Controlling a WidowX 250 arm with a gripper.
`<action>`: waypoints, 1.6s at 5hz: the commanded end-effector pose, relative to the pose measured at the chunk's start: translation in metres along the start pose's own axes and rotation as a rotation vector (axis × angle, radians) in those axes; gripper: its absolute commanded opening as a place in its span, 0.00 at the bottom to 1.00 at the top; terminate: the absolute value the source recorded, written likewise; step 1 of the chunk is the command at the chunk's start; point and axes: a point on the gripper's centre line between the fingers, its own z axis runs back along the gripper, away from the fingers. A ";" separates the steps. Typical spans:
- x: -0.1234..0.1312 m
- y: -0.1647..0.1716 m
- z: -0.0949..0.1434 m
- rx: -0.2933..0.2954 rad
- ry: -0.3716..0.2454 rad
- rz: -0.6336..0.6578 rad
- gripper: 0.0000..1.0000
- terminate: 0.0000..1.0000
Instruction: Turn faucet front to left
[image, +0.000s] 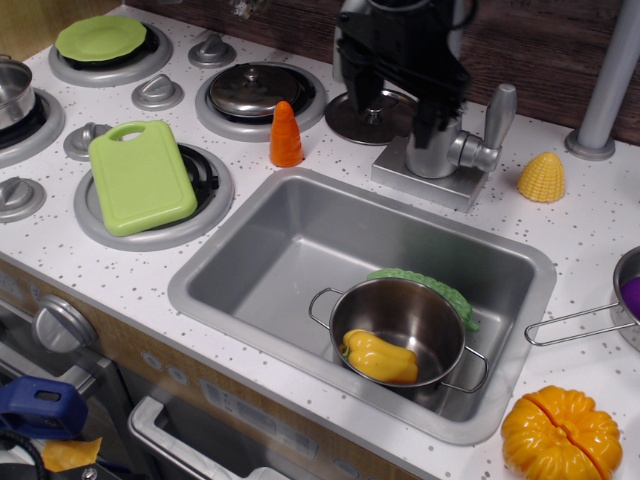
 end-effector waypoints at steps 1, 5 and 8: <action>0.015 0.019 0.021 0.028 -0.090 -0.025 1.00 0.00; 0.022 0.045 0.014 -0.001 -0.118 -0.065 1.00 0.00; 0.032 0.059 0.005 -0.029 -0.121 -0.100 1.00 1.00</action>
